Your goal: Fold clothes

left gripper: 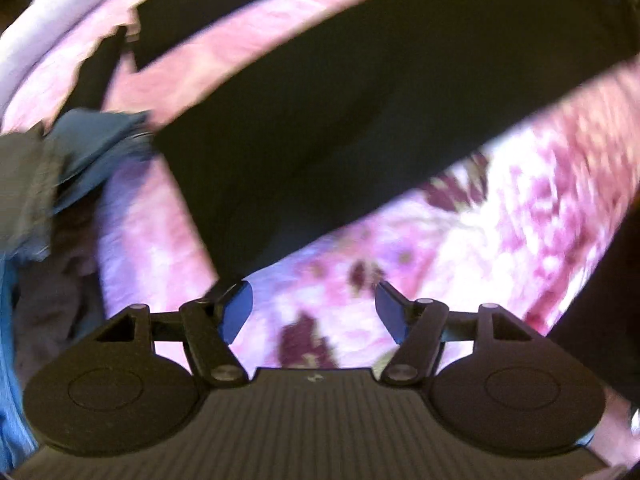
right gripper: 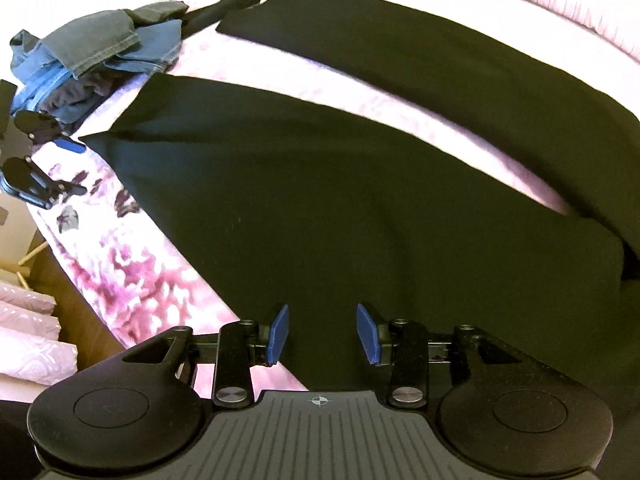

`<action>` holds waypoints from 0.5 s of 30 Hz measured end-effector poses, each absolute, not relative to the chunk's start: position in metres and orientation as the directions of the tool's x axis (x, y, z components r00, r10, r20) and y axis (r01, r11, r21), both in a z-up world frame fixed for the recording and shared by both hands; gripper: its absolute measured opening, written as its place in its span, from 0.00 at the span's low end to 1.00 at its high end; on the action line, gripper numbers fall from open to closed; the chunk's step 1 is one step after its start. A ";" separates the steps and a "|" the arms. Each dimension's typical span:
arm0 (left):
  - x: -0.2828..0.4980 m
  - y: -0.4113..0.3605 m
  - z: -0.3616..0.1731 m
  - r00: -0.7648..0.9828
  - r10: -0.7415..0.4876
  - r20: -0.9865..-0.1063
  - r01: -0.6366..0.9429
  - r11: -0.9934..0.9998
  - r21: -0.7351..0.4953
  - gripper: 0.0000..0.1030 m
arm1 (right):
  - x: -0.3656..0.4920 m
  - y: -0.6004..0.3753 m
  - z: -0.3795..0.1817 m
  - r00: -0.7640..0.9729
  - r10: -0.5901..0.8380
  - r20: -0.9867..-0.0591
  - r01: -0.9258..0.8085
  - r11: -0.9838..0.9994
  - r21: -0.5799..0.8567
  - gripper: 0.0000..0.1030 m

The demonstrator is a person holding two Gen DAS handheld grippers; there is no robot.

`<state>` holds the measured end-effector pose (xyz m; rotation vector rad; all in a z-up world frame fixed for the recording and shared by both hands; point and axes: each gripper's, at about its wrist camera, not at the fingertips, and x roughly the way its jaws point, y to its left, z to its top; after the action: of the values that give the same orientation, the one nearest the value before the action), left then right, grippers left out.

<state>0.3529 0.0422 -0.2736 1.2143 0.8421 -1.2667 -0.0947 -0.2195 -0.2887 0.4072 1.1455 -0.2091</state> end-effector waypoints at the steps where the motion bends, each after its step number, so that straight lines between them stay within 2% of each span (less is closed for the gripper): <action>1: 0.362 0.042 -0.267 0.159 -0.251 -0.955 0.981 -0.066 0.181 0.62 | -0.094 -0.219 -0.287 0.406 0.042 -0.913 0.368 0.907 0.205 0.41; 7: 0.410 0.012 -0.256 0.185 -0.309 -0.933 0.981 0.106 0.159 0.60 | -0.091 -0.214 -0.291 0.410 0.041 -0.911 0.373 0.904 0.209 0.41; 10: 0.439 -0.016 -0.275 0.202 -0.285 -0.937 0.974 0.157 0.162 0.52 | -0.084 -0.208 -0.296 0.382 0.028 -0.924 0.352 0.920 0.174 0.41; 13: 0.446 -0.026 -0.295 0.181 -0.274 -0.945 0.982 0.104 0.158 0.38 | -0.077 -0.204 -0.298 0.365 0.008 -0.931 0.385 0.909 0.159 0.41; 15: 0.446 -0.031 -0.305 0.182 -0.282 -0.942 0.983 0.044 0.177 0.18 | -0.073 -0.200 -0.300 0.353 -0.005 -0.936 0.415 0.897 0.151 0.41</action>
<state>0.4461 -0.0313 -0.3047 1.0640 0.8745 -1.1856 -0.0733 -0.2005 -0.3002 0.3965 1.1871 -0.2806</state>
